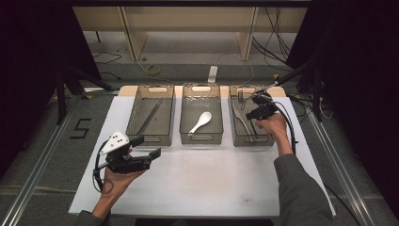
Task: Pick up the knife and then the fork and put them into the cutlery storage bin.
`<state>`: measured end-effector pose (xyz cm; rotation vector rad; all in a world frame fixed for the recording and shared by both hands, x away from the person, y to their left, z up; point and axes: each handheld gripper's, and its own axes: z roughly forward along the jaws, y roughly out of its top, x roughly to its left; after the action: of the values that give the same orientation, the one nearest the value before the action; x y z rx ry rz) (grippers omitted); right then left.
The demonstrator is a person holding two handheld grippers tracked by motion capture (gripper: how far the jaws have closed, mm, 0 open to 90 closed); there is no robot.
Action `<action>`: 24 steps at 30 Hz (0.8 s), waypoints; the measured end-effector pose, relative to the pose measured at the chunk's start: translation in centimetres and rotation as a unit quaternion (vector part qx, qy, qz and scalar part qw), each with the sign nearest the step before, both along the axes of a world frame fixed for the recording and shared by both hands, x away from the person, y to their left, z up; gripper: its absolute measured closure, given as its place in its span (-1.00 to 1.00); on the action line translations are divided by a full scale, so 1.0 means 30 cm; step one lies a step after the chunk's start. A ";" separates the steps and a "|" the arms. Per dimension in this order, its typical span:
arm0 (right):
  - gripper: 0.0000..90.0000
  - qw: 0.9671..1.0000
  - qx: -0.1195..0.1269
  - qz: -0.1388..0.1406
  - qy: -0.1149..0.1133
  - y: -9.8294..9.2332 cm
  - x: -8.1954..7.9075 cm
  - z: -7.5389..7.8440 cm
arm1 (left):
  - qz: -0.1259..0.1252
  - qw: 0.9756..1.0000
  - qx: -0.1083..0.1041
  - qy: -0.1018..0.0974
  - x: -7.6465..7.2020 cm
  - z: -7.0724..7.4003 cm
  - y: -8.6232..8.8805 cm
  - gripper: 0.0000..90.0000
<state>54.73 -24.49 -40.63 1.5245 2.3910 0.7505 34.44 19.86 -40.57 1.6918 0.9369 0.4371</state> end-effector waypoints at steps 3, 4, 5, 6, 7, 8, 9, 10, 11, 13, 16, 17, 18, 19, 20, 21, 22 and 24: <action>0.87 1.000 -0.002 -0.001 0.004 0.003 0.001 -0.010 | 0.000 1.000 0.000 0.000 0.000 0.000 -0.001 -0.63; 0.87 1.000 -0.003 -0.002 0.006 0.003 0.002 -0.012 | 0.000 1.000 0.000 0.000 0.000 0.000 0.000 -0.63; 0.87 1.000 -0.003 -0.003 0.009 0.004 0.002 -0.014 | 0.000 1.000 0.000 0.000 0.000 0.000 0.000 -0.63; 0.87 1.000 -0.002 -0.004 0.011 0.004 0.002 -0.016 | 0.000 1.000 0.001 0.000 0.000 0.001 0.001 -0.63; 0.87 1.000 -0.003 -0.004 0.011 0.004 0.003 -0.018 | 0.000 1.000 0.000 0.000 0.000 0.001 0.001 -0.63; 0.87 1.000 -0.002 -0.007 0.013 0.005 0.003 -0.020 | 0.000 1.000 0.000 0.000 0.000 0.000 0.001 -0.63; 0.87 1.000 -0.002 -0.005 0.015 0.004 0.004 -0.022 | 0.000 1.000 0.000 0.000 0.000 0.000 0.000 -0.63; 0.87 1.000 -0.003 -0.006 0.016 0.004 0.004 -0.024 | 0.000 1.000 0.000 0.000 0.000 0.000 0.000 -0.63; 0.87 1.000 -0.003 -0.007 0.018 0.004 0.005 -0.026 | 0.000 1.000 0.000 0.000 0.000 0.000 0.000 -0.63; 0.85 1.000 -0.003 -0.012 0.021 0.005 0.006 -0.029 | 0.000 1.000 0.000 0.000 0.000 0.000 -0.001 -0.63; 0.69 1.000 0.002 -0.019 0.019 0.001 0.008 -0.026 | 0.000 1.000 0.000 0.000 0.000 0.000 0.000 -0.63; 0.55 1.000 0.008 -0.021 0.018 0.000 0.009 -0.020 | 0.000 1.000 0.001 0.000 0.001 0.000 0.000 -0.63; 0.41 1.000 0.007 -0.024 0.018 0.002 0.009 -0.013 | 0.001 1.000 0.001 0.000 0.001 0.001 0.002 -0.63; 0.41 1.000 0.001 -0.024 0.015 0.004 0.007 -0.005 | 0.001 1.000 0.000 0.001 0.001 0.001 0.004 -0.63; 0.41 1.000 0.002 -0.022 0.008 0.003 0.004 0.003 | 0.001 1.000 -0.001 0.001 0.001 0.001 0.005 -0.63; 0.40 1.000 0.009 -0.024 0.006 0.001 0.002 0.011 | 0.001 1.000 -0.001 0.001 0.001 0.001 0.005 -0.63; 0.38 1.000 0.017 -0.024 0.003 -0.003 0.001 0.019 | 0.001 1.000 -0.001 0.001 0.001 0.001 0.004 -0.63; 0.35 0.999 0.027 -0.023 -0.001 -0.008 -0.003 0.029 | 0.000 1.000 -0.002 0.002 0.001 0.000 0.002 -0.63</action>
<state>54.65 -24.74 -39.77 1.5926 2.3452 0.8114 34.48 19.91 -40.57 1.6901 0.9403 0.4314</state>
